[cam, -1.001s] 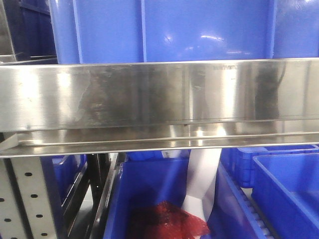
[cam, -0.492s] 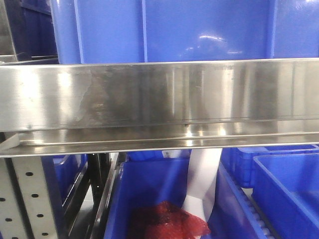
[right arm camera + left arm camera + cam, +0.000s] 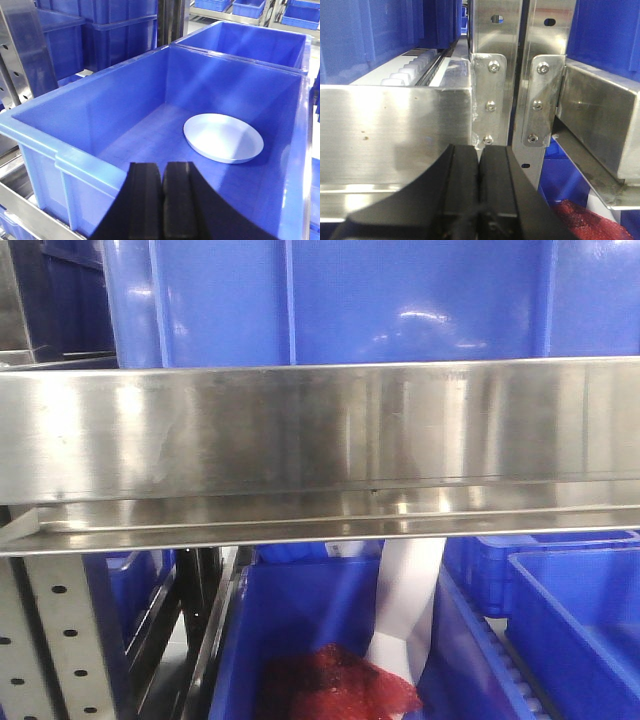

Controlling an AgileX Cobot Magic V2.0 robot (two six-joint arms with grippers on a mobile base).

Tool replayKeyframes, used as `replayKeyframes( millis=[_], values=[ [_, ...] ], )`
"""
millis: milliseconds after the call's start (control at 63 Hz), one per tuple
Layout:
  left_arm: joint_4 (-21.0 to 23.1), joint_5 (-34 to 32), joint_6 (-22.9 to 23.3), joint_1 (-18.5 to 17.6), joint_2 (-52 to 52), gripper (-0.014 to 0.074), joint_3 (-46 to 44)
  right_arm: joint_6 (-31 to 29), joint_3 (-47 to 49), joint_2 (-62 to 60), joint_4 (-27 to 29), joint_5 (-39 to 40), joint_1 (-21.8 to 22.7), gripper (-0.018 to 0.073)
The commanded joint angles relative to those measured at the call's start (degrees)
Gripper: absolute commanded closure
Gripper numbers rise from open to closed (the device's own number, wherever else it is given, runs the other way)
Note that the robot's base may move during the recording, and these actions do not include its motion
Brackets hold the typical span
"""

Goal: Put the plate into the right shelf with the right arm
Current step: 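Withdraw the empty right gripper up out of the blue bin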

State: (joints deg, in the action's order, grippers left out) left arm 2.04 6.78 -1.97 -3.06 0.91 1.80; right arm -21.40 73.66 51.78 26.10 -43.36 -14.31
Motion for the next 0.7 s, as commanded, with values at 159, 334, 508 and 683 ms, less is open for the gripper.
replayKeyframes(
  millis=[159,334,508,683],
  values=[
    [0.4,-4.9,0.2,0.1,0.4,0.0643,0.6,-0.1,2.0,-0.6,-0.2,4.6,0.3,0.0495],
    [0.4,-4.9,0.2,0.1,0.4,0.0643,0.6,8.2,-2.3,-3.4,-10.7,10.6,0.7,0.0504],
    [0.4,-4.9,0.2,0.1,0.4,0.0643,0.6,28.9,-12.8,-10.9,-27.4,16.8,3.0,0.0504],
    [0.4,-4.9,0.2,0.1,0.4,0.0643,0.6,31.0,-26.3,-22.0,-31.7,25.7,6.9,0.0504]
  ],
)
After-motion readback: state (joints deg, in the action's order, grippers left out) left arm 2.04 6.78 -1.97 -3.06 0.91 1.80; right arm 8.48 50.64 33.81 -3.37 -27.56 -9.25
